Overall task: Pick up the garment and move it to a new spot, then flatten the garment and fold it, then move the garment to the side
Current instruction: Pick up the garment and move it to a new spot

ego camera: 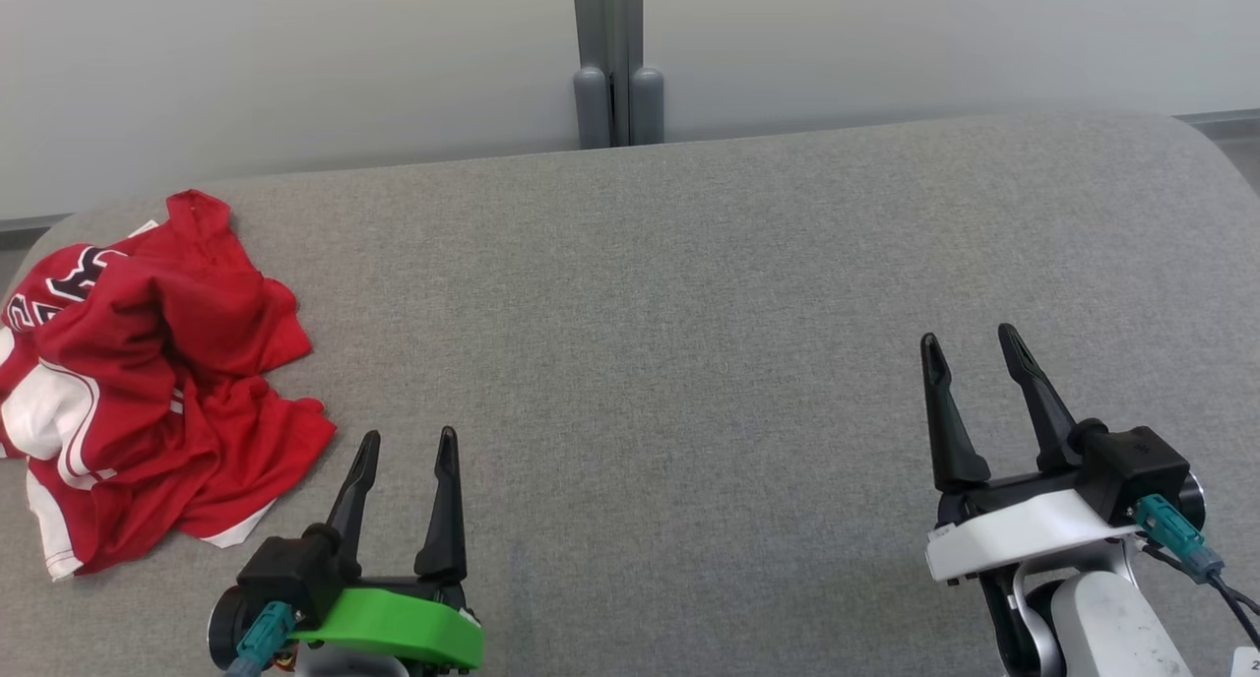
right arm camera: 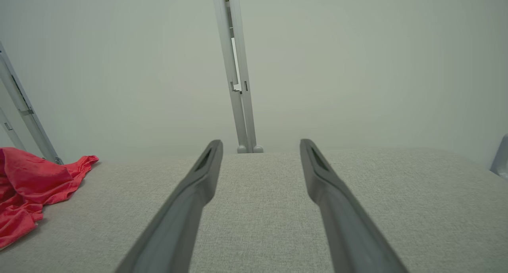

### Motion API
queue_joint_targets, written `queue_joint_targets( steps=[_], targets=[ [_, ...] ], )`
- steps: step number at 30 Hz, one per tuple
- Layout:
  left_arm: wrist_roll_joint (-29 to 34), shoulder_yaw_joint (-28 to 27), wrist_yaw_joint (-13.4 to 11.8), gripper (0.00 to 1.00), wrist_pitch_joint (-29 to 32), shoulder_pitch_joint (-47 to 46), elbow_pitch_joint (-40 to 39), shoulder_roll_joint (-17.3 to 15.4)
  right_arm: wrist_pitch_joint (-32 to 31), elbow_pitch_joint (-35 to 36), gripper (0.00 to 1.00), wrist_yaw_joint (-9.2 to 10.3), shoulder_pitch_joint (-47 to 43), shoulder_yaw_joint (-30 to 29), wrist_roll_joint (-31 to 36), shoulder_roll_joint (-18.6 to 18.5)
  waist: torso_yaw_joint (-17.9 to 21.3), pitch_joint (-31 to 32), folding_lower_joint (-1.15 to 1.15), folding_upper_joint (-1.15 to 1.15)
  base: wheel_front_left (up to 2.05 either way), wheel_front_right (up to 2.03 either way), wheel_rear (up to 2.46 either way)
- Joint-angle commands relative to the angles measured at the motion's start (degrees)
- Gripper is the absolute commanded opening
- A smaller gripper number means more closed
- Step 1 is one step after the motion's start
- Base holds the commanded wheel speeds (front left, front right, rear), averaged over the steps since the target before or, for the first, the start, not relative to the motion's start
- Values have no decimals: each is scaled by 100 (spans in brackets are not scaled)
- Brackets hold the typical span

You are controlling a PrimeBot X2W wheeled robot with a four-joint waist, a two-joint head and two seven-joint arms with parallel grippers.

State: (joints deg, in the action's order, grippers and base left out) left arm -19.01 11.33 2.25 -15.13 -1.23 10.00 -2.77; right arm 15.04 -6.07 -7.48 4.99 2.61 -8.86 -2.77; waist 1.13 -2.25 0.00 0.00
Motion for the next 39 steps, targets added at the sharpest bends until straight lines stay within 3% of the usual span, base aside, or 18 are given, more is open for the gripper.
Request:
queue_joint_targets(
  steps=[1, 13, 23, 39],
  targets=[
    [32, -16, -36, 100, -4, -14, -14, -21, 22, -22, 100, -2, 20, 8, 31, -20, -2, -5, 0, 0, 0, 0, 0],
    [-4, -118, -255, 100, -4, -15, 101, -21, 21, -156, 100, -2, -49, 159, -32, -19, -355, 86, 0, 0, 0, 0, 0],
    [115, -376, -421, 100, -4, 121, 121, -20, 20, -291, 100, -2, -143, 517, -176, -19, -1279, 250, 0, 0, 0, 0, 0],
    [347, -654, -361, 100, -3, 257, 60, -19, 21, -470, 100, -3, -186, 882, -348, -20, -2623, 374, 0, 0, 0, 0, 0]
  ],
)
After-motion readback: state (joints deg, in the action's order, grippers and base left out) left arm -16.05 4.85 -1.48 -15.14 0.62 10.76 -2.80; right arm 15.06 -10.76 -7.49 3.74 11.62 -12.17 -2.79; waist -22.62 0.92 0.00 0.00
